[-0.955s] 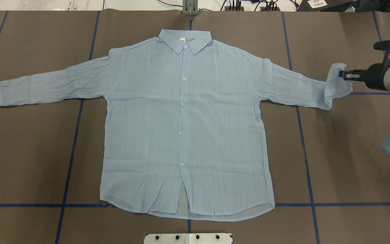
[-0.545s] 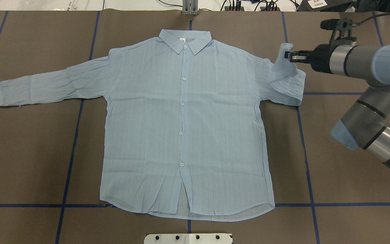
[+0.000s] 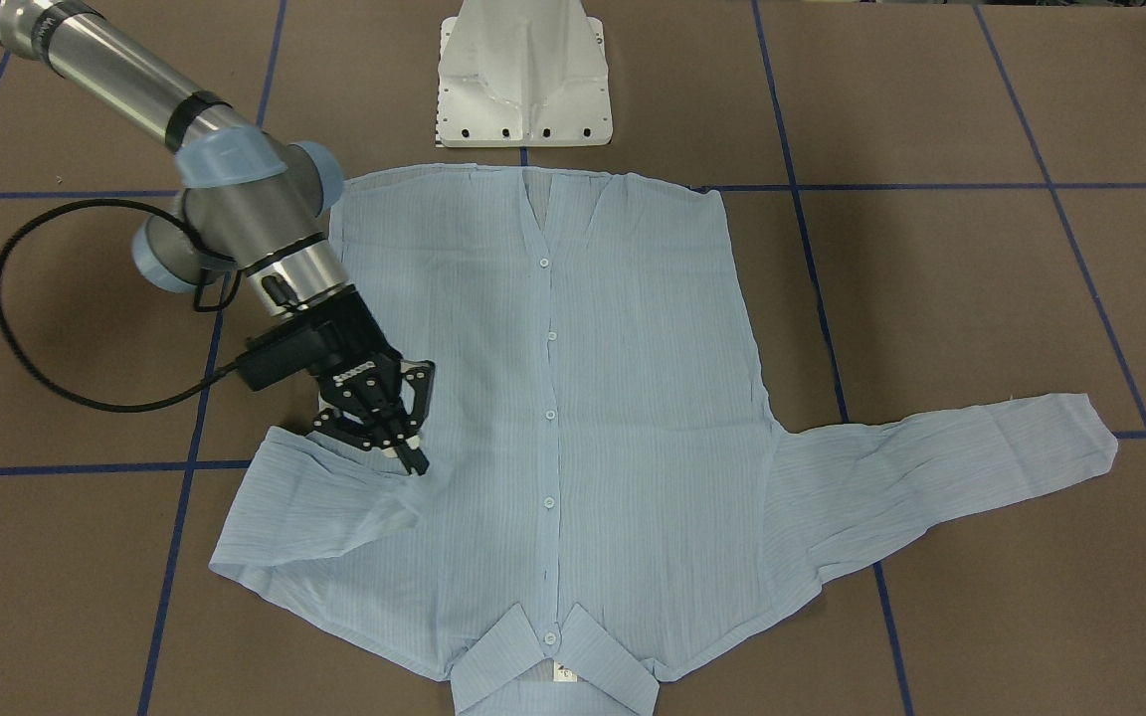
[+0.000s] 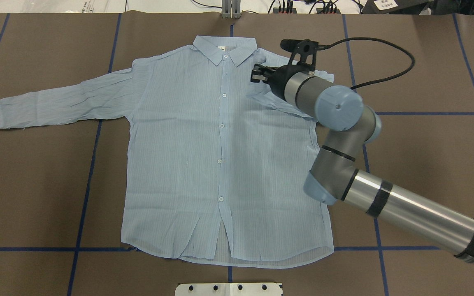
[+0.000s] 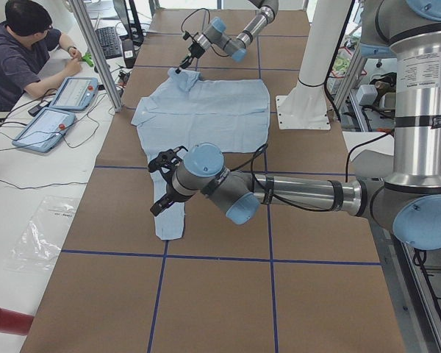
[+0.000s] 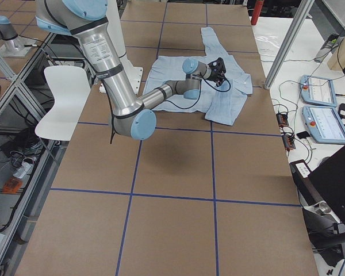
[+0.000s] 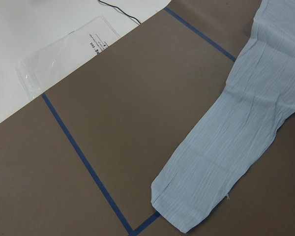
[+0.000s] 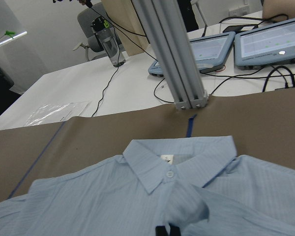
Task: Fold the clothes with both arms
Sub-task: 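Carry the grasped sleeve across the shirt body toward the collar with the right gripper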
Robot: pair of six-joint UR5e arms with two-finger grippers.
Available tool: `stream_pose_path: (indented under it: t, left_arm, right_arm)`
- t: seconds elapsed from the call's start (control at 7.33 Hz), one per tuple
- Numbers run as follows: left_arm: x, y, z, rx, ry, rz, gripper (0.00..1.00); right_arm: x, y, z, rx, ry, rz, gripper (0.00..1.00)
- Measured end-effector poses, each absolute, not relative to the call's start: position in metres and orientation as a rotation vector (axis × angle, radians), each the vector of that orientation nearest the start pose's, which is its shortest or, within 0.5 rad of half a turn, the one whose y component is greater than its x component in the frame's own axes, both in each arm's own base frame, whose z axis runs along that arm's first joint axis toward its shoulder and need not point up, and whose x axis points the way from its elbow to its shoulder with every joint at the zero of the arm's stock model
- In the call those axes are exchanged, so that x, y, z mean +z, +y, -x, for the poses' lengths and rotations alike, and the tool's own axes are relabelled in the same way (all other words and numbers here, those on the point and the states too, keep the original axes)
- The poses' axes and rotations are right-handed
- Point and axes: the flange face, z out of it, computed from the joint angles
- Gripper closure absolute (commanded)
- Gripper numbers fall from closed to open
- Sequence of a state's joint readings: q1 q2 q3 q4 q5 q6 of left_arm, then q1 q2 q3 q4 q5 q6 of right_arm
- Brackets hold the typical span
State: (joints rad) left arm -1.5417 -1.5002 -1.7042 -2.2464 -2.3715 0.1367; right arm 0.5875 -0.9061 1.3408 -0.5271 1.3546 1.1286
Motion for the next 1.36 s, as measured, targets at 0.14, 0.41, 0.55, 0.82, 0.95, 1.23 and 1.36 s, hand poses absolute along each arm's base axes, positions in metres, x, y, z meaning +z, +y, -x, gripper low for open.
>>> stream_pose_path:
  t: [0.14,0.41,0.55,0.82,0.95,1.23,1.36]
  left_arm:
    - [0.546,-0.483,0.048,0.446,0.728,-0.742,0.00]
    - [0.546,-0.484,0.048,0.446,0.728,-0.742,0.00]
    - [0.546,-0.484,0.048,0.446,0.728,-0.741,0.00]
    - [0.547,-0.484,0.048,0.444,0.729,-0.740,0.00]
    - [0.547,-0.484,0.047,0.445,0.736,-0.738,0.00]
    - [0.550,-0.484,0.046,0.447,0.754,-0.734,0.00]
    - [0.548,-0.484,0.046,0.438,0.759,-0.735,0.00]
  right_arm:
    - [0.214,-0.517,0.554,0.284,-1.210,-0.895,1.00]
    - [0.178,-0.492,0.602,0.280,-1.224,-0.902,0.93]
    - [0.165,-0.485,0.615,0.272,-1.218,-0.894,0.01]
    - [0.152,-0.479,0.633,0.281,-1.173,-0.838,0.00]
    - [0.152,-0.481,0.636,0.285,-1.123,-0.809,0.00]
    - [0.143,-0.498,0.615,0.270,-0.942,-0.728,0.00]
    - [0.138,-0.519,0.581,0.256,-0.855,-0.642,0.00]
